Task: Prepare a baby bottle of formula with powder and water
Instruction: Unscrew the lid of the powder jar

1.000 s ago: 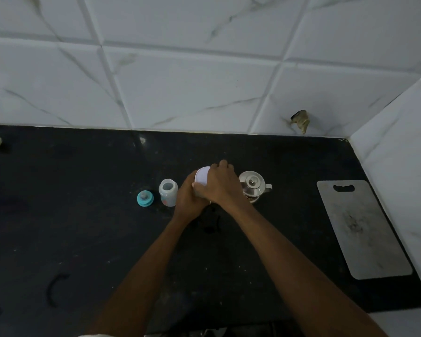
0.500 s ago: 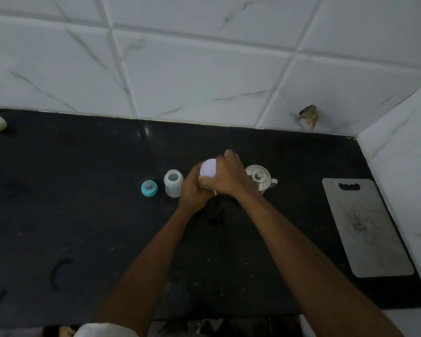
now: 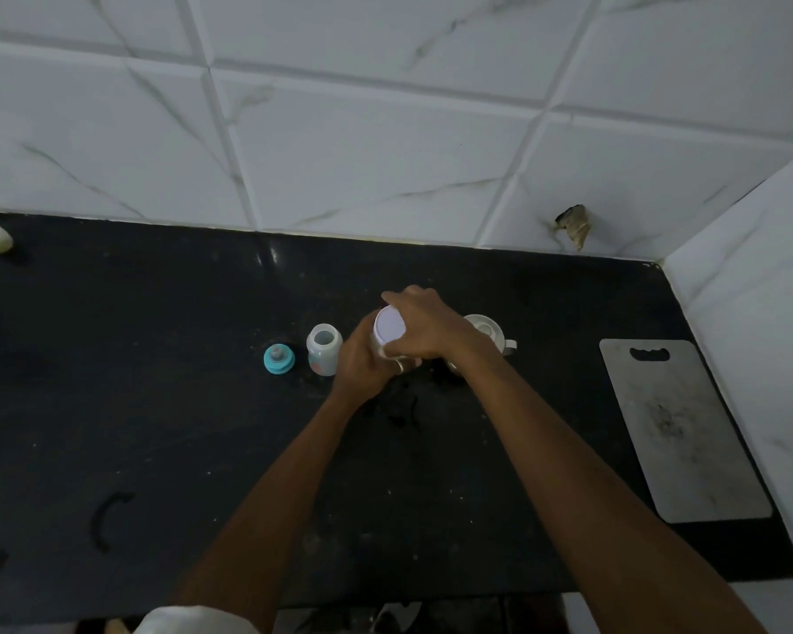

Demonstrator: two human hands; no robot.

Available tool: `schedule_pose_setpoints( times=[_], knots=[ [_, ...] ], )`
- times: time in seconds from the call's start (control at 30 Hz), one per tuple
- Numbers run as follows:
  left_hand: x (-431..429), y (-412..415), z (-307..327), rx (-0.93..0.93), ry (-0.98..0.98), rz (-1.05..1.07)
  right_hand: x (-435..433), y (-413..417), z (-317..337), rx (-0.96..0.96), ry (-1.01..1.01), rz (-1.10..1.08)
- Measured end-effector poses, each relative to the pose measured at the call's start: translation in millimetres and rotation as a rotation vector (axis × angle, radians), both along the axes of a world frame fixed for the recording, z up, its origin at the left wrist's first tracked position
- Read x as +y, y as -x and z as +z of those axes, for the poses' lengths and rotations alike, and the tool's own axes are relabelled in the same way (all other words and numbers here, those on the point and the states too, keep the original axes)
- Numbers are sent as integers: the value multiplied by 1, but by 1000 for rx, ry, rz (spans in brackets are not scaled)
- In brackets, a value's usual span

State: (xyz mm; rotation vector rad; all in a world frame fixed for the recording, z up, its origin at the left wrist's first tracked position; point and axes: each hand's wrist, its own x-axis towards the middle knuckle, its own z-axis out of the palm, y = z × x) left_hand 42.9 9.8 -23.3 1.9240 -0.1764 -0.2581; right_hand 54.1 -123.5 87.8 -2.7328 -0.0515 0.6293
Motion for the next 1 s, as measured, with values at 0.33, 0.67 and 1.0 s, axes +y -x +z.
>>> schedule_pose_setpoints(
  times=[0.33,0.67,1.0],
  knots=[
    [-4,-3,-4,-12,-147,-9,27,10,-6,-158,210,-251],
    [0,0,-4,-1,-56,-11,7,2,-8,-23,70,-61],
    [-3,-1,4,5,-98,-30,7,-3,6,-97,196,-97]
  ],
)
